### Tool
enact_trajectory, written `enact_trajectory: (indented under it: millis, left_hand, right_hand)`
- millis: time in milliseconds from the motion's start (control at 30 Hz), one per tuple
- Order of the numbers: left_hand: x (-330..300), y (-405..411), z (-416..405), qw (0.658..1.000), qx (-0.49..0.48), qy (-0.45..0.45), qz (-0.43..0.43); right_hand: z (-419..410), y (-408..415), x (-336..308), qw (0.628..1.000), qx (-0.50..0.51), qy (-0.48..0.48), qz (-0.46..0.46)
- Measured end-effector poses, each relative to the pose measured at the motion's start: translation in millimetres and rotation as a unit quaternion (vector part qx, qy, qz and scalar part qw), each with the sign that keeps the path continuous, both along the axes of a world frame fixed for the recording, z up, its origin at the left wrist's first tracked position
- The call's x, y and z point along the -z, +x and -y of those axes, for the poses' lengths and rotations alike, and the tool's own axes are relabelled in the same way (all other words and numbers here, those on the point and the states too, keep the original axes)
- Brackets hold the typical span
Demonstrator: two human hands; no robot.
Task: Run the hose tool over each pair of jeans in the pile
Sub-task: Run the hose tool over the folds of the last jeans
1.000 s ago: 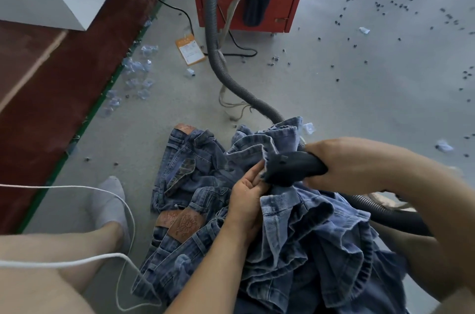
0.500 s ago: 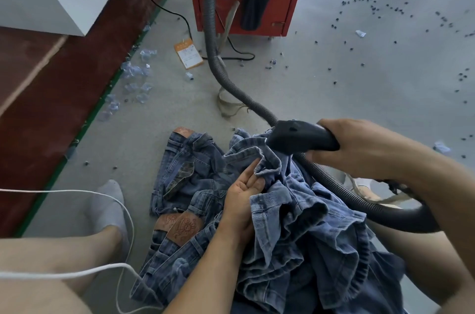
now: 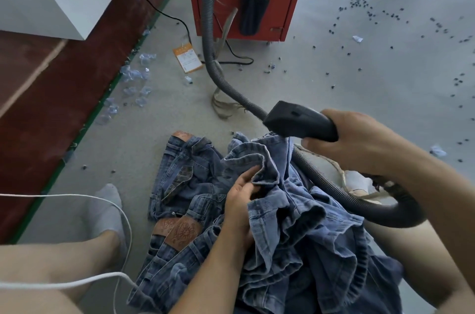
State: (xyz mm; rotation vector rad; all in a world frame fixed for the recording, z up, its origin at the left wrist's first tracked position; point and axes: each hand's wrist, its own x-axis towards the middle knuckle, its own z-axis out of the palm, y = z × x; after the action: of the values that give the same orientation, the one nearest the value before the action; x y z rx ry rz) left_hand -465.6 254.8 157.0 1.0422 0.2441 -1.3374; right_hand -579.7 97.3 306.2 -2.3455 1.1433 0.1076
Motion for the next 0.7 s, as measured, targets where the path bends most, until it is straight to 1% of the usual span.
enact_trajectory:
  millis: [33, 67, 100, 133, 167, 200, 233, 367, 433, 567, 633, 700]
  left_hand:
    - [-1.9, 0.0, 1.0, 1.0, -0.014, 0.004, -0.014]
    - [-3.4, -0.5, 1.8, 1.0, -0.014, 0.015, -0.006]
    - [-5.7, -0.3, 2.3, 0.999, 0.008, 0.027, 0.025]
    - [-7.6, -0.7, 1.6, 0.994, 0.052, 0.044, 0.081]
    - [-7.8, -2.2, 0.2, 0.984, 0.095, 0.052, 0.139]
    - [-7.6, -4.0, -1.6, 0.975, 0.121, 0.051, 0.178]
    - [-8.1, -5.9, -2.9, 0.972, 0.126, 0.046, 0.193]
    - [-9.8, -13.1, -8.6, 0.97, 0.097, 0.031, 0.222]
    - [-9.8, -15.6, -10.9, 0.976, 0.085, 0.021, 0.201]
    - [-9.2, -16.1, -13.5, 0.991, 0.046, 0.013, 0.124]
    - [-8.4, -14.3, -15.0, 0.998, 0.0, 0.005, 0.069]
    - [-6.3, -10.9, -13.1, 0.996, -0.086, -0.012, -0.019]
  right_hand:
    - [-0.1, 0.2, 3.2, 1.0, 0.013, -0.003, -0.006]
    - [-1.2, 1.1, 8.5, 0.999, 0.022, -0.011, -0.02]
    - [-2.9, 3.1, 14.6, 0.999, 0.025, -0.021, -0.039]
    - [-5.4, 5.8, 20.6, 0.998, 0.023, -0.028, -0.056]
    - [-8.1, 8.6, 25.5, 0.997, 0.021, -0.032, -0.067]
    - [-10.5, 11.4, 29.5, 0.997, 0.017, -0.037, -0.073]
    - [-13.0, 13.8, 32.7, 0.996, 0.013, -0.043, -0.073]
    - [-19.7, 17.2, 39.9, 0.998, 0.011, -0.05, -0.047]
    - [-19.7, 17.1, 41.8, 0.998, 0.007, -0.044, -0.05]
    - [-19.8, 18.4, 58.1, 0.996, -0.02, -0.026, -0.08]
    - [-22.0, 19.7, 67.6, 0.997, -0.003, -0.031, -0.076]
    - [-19.9, 17.9, 70.7, 0.996, 0.042, -0.05, -0.056]
